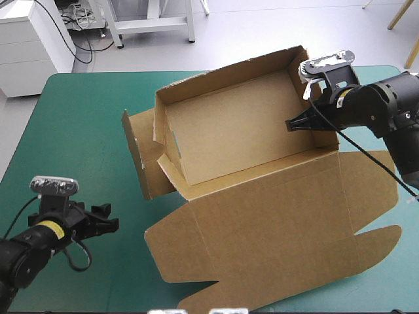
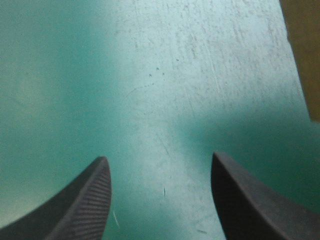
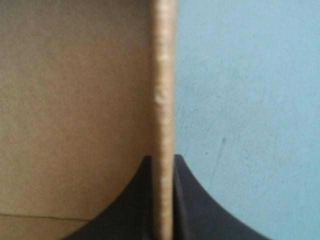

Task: Fold the box

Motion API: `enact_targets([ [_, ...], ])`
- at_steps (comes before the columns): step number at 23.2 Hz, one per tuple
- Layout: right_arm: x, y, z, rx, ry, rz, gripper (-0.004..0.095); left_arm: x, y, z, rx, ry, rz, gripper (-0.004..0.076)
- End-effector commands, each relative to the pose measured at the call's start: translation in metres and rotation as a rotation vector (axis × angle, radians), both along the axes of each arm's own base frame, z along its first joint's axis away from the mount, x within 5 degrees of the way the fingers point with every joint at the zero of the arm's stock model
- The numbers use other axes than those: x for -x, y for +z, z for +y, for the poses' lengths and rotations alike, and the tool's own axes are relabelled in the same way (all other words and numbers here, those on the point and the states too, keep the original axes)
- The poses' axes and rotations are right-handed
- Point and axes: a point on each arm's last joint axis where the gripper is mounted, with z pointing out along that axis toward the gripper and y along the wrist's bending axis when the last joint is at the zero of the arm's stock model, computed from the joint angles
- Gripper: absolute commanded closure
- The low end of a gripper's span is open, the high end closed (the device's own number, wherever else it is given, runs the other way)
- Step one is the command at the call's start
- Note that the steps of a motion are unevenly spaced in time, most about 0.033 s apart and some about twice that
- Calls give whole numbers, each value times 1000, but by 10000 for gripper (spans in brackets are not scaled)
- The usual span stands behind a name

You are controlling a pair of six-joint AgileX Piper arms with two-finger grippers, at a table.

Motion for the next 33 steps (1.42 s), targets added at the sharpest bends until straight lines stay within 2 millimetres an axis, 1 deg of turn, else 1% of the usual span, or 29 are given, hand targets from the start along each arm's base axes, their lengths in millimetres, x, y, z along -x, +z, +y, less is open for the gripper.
enact_targets([
  [1,13,23,-4,-36,10,-122,930,-27,26,-6,8,25,-57,304],
  [5,13,23,-4,-38,11,-122,929,-55,34,-5,-38,59,-18,304],
  [7,13,23,-4,-38,11,-122,930,-66,34,1,-62,86,10,304],
  [8,13,23,-4,-38,11,-122,930,-77,30,9,-82,101,47,304],
  [9,13,23,-4,-38,11,-122,930,-82,28,14,-69,111,63,304],
  [10,13,23,-4,-38,11,-122,929,-93,20,25,-31,118,103,304],
  [11,13,23,-4,-38,11,-122,930,-98,16,29,-8,116,118,304],
  [12,13,23,-4,-38,11,-122,929,-109,6,40,57,98,145,304],
  [13,13,23,-4,-38,11,-122,930,-115,1,44,83,85,157,304],
  [14,13,23,-4,-38,11,-122,930,-126,-8,52,138,34,155,304],
  [15,13,23,-4,-38,11,-122,930,-131,-11,54,179,21,146,304],
  [17,13,23,-4,-38,11,-122,930,-150,-24,58,279,-36,116,304],
  [21,11,23,-3,-54,0,-130,930,-172,-43,49,445,-142,97,304],
  [23,10,24,-3,-72,-12,-141,930,-177,-44,42,563,-217,68,304],
  [25,6,24,-1,-82,-13,-161,930,-177,-38,30,644,-315,28,304],
  [28,-1,21,1,-83,-13,-161,929,-175,-33,16,684,-395,13,304],
  [33,-17,7,7,-65,-15,-114,929,-172,-25,-7,745,-504,-10,306],
])
